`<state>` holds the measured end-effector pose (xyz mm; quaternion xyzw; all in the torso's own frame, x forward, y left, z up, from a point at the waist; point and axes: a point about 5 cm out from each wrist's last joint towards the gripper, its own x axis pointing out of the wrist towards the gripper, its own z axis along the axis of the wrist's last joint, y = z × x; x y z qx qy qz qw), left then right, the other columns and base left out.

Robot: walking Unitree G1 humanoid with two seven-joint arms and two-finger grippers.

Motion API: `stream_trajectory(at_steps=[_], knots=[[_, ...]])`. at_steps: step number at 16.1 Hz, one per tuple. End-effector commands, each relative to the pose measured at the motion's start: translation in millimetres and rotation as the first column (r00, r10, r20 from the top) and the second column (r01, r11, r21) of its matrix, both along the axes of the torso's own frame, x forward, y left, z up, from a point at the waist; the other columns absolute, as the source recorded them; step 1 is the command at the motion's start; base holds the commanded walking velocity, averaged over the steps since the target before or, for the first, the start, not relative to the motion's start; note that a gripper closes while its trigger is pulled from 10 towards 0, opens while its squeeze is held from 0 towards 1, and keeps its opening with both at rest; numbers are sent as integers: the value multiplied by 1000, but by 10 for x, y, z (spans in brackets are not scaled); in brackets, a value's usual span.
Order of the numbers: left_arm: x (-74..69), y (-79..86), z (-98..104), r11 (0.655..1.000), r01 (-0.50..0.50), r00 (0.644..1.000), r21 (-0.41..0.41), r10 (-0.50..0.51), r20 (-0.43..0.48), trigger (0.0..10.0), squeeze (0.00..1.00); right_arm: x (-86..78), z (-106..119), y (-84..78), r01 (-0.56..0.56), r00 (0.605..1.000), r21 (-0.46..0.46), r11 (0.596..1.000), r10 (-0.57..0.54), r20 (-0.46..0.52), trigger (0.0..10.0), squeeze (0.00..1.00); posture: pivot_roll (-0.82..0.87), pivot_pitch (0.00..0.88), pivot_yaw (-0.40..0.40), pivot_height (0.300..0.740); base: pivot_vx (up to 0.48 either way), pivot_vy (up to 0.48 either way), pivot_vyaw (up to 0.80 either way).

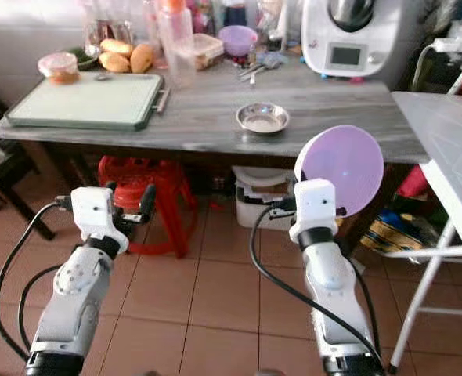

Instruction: Setting the table

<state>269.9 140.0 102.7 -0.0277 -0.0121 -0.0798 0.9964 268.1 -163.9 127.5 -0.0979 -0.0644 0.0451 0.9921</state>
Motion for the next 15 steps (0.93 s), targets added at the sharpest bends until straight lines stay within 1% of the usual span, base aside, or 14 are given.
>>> stream_trajectory(at_steps=[1, 5, 10, 13, 15], knots=[[4, 25, 17, 1000, -5, 1000, 1, 5, 8, 10000, 0, 41, 52, 10, -10, 1000, 4, 1000, 10, 18, 10000, 0, -46, 0, 19, 740, 405, 0, 0], [16, 26, 17, 1000, -3, 1000, 3, 3, 7, 10000, 0, 53, 43, 34, -18, 1000, -2, 1000, 18, 15, 10000, 0, -44, 0, 22, 740, 408, 0, 0], [20, 9, 24, 1000, 6, 1000, 6, -6, 9, 10000, 0, 123, 97, 109, -48, 998, -24, 999, 49, 44, 10000, 0, -39, 0, 23, 740, 406, 0, 0], [24, 20, 40, 1000, 4, 1000, 9, -4, 13, 10000, 0, 130, 139, 129, -56, 996, -56, 997, 60, 73, 10000, 0, -37, 0, 24, 740, 407, 0, 0], [28, -20, 95, 1000, 7, 1000, -5, -6, 24, 10000, 0, 127, 174, 150, -71, 992, -89, 994, 79, 98, 10000, 0, -37, 0, 25, 740, 403, 0, 0]])
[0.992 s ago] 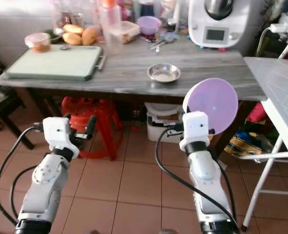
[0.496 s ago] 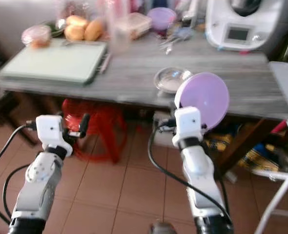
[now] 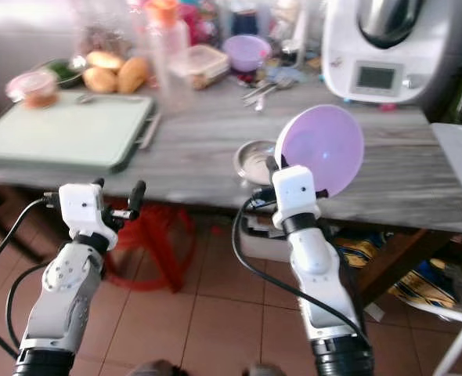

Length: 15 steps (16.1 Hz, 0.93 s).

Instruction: Setting the table

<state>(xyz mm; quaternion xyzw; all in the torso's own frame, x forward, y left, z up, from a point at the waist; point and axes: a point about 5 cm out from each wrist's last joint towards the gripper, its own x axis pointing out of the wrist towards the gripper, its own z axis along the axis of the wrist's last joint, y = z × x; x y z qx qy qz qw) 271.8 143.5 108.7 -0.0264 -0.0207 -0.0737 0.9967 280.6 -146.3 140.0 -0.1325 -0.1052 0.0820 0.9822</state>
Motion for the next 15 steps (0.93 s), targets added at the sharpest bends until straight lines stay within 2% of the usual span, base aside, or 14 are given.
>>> stream_trajectory(at_steps=[1, 5, 8, 10, 12, 13, 15], knots=[[13, -71, 57, 1000, 21, 1000, -12, -20, 13, 10000, 0, 8, 49, -20, 0, 1000, -10, 1000, 0, 25, 10000, 0, -37, 0, 26, 740, 405, 0, 0], [23, -63, 64, 1000, 20, 1000, -14, -20, 14, 10000, 0, 19, 54, -4, -14, 1000, -14, 1000, 14, 26, 10000, 0, -39, 0, 27, 740, 375, 0, 0], [5, -46, 60, 1000, -1, 1000, -13, 1, 14, 10000, 0, 28, 64, 7, -34, 999, -36, 999, 35, 33, 10000, 0, -38, 0, 26, 740, 0, 0, 0], [-108, 91, -40, 997, -72, 997, 22, 73, -35, 10000, 0, 61, 89, 29, -56, 998, -33, 998, 57, 37, 10000, 0, -37, 0, 30, 740, 0, 0, 797], [-283, 168, -136, 997, -45, 996, 66, 50, -68, 10000, 0, 83, 106, 25, -60, 997, -31, 998, 61, 36, 10000, 0, -28, 0, 29, 740, 0, 0, 794], [-343, 255, -182, 995, -53, 994, 81, 61, -88, 10000, 0, 124, 79, -8, -52, 999, -33, 998, 52, 11, 10000, 0, -21, 0, 25, 740, 0, 0, 0], [-285, 279, -143, 995, -64, 994, 79, 71, -83, 10000, 0, 171, 56, -29, -75, 997, -23, 997, 74, -14, 10000, 0, -12, 0, 20, 740, 0, 0, 0]])
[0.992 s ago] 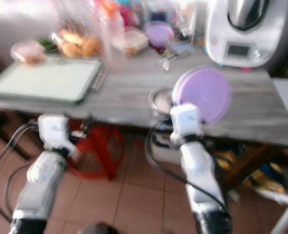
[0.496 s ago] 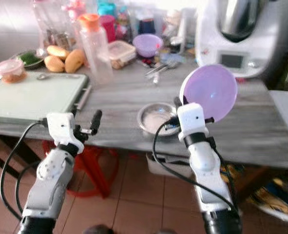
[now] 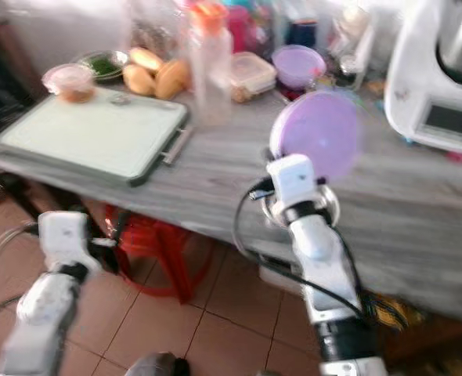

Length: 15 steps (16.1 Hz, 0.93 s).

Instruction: Setting the table

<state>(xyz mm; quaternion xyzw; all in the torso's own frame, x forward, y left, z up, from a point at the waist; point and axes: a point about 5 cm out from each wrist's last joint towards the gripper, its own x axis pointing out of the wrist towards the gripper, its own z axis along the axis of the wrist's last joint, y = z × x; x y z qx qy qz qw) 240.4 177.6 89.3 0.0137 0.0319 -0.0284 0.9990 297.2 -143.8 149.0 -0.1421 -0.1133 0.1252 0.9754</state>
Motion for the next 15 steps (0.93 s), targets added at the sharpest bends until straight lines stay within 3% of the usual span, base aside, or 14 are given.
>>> stream_trajectory(at_steps=[1, 3, 5, 6, 15], knots=[[44, -84, 68, 999, 28, 999, -20, -27, 18, 10000, 0, 8, -33, -30, -25, 1000, -22, 999, 24, -19, 10000, 0, -10, 0, 18, 740, 0, 0, 0], [54, -184, 97, 996, 72, 997, -51, -72, 8, 10000, 0, 45, -68, 11, -116, 992, -82, 990, 111, -64, 10000, 0, -11, 0, 19, 740, 0, 0, 0], [17, -195, 70, 994, 92, 996, -56, -92, -11, 10000, 0, 119, -108, -6, -131, 985, -87, 987, 120, -123, 10000, 0, -13, 0, 20, 740, 0, 0, 0], [-4, -195, 52, 993, 96, 995, -64, -98, -20, 10000, 0, 149, -150, 23, -185, 976, -151, 971, 163, -145, 10000, 0, -12, 0, 22, 740, 0, 0, 0], [-73, -194, 94, 993, 101, 994, -65, -104, -42, 10000, 0, 408, -199, 160, -381, 912, -179, 907, 337, -231, 10000, 0, 28, 0, 20, 740, 0, 0, 0]])
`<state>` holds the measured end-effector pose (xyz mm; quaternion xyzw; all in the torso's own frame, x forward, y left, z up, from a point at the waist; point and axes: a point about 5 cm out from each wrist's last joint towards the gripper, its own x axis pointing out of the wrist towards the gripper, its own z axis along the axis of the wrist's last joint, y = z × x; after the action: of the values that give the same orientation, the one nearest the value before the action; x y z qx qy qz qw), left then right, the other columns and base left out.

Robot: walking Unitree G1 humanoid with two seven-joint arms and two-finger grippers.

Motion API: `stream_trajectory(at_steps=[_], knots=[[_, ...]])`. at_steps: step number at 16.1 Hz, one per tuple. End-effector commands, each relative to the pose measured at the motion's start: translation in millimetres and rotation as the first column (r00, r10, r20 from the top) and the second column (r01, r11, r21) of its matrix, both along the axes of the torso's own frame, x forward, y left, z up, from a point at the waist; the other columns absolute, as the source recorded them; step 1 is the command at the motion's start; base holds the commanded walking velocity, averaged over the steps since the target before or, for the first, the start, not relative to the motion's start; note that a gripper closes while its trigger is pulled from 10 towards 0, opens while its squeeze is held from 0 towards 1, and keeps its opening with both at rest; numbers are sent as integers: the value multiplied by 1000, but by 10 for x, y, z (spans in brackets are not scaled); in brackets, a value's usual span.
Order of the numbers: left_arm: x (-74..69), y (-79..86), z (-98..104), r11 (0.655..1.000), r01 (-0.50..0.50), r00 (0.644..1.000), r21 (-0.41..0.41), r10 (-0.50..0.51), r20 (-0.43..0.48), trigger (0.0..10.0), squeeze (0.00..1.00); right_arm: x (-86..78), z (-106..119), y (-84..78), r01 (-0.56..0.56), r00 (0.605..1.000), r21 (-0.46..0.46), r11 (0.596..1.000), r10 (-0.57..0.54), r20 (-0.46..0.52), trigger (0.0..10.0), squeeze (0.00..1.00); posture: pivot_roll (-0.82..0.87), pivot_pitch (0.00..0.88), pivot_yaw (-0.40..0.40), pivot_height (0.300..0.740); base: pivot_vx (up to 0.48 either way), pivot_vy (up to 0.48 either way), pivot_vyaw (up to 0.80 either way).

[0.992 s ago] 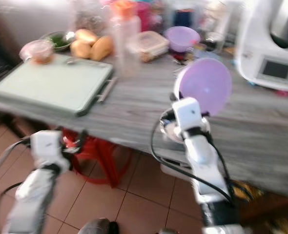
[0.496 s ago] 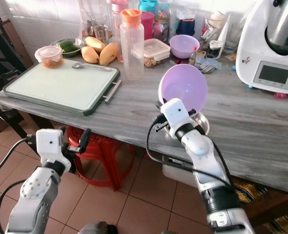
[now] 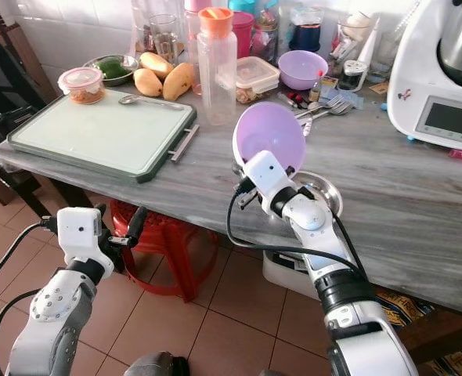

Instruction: Setting the table

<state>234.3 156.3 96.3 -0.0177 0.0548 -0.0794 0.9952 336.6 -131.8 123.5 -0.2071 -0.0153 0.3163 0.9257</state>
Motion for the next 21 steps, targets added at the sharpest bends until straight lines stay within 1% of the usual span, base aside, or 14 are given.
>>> stream_trajectory(at_steps=[1, 2, 4, 5, 7, 11, 12, 13, 17, 21], knots=[[-19, 28, 10, 1000, 0, 1000, 9, 0, -15, 10000, 0, 44, 13, 58, -19, 1000, -25, 1000, 20, 10, 10000, 0, 30, 0, 21, 740, 0, 0, 0], [-20, 26, -6, 1000, 1, 999, 5, -1, -32, 10000, 0, 53, -32, 76, -10, 1000, -53, 999, 10, 5, 10000, 0, 33, 0, 23, 740, 0, 0, 0], [-16, 25, -6, 1000, 2, 999, 9, -2, -33, 10000, 0, 38, -81, 106, -18, 1000, -52, 998, 17, -2, 10000, 0, 34, 0, 25, 740, 0, 0, 0], [-13, 17, -5, 1000, 6, 999, 13, -6, -33, 10000, 0, 16, -124, 129, -44, 999, -61, 997, 44, -12, 10000, 0, 36, 0, 27, 740, 0, 0, 0], [-30, -21, -22, 1000, 15, 999, 7, -14, -45, 10000, 0, 0, -167, 160, -67, 998, -74, 995, 67, -2, 10000, 0, 29, 0, 28, 740, 0, 0, 0], [-18, -37, -26, 1000, 16, 999, 4, -16, -51, 10000, 0, -1, -193, 152, -71, 997, -81, 994, 71, 2, 10000, 0, 26, 0, 25, 740, 0, 0, 0], [-17, -42, -27, 1000, 17, 998, 2, -17, -53, 10000, 0, 15, -188, 131, -58, 998, -82, 995, 59, 7, 10000, 965, 26, 0, 26, 740, 0, 0, 0], [-19, -43, -31, 1000, 17, 998, 3, -17, -56, 10000, 0, 32, -177, 112, -44, 999, -83, 996, 45, 16, 10000, 1000, 27, 0, 26, 740, 0, 0, 0], [-21, -36, -44, 1000, 17, 998, 6, -17, -65, 10000, 0, 80, -150, 56, 3, 999, -89, 996, 1, 38, 10000, 1000, 30, 0, 25, 740, 0, 0, 0], [-11, -31, -55, 1000, 16, 997, 11, -15, -74, 10000, 0, 105, -115, 48, 13, 998, -98, 995, -7, 64, 10000, 1000, 29, 0, 27, 740, 0, 0, 0]])
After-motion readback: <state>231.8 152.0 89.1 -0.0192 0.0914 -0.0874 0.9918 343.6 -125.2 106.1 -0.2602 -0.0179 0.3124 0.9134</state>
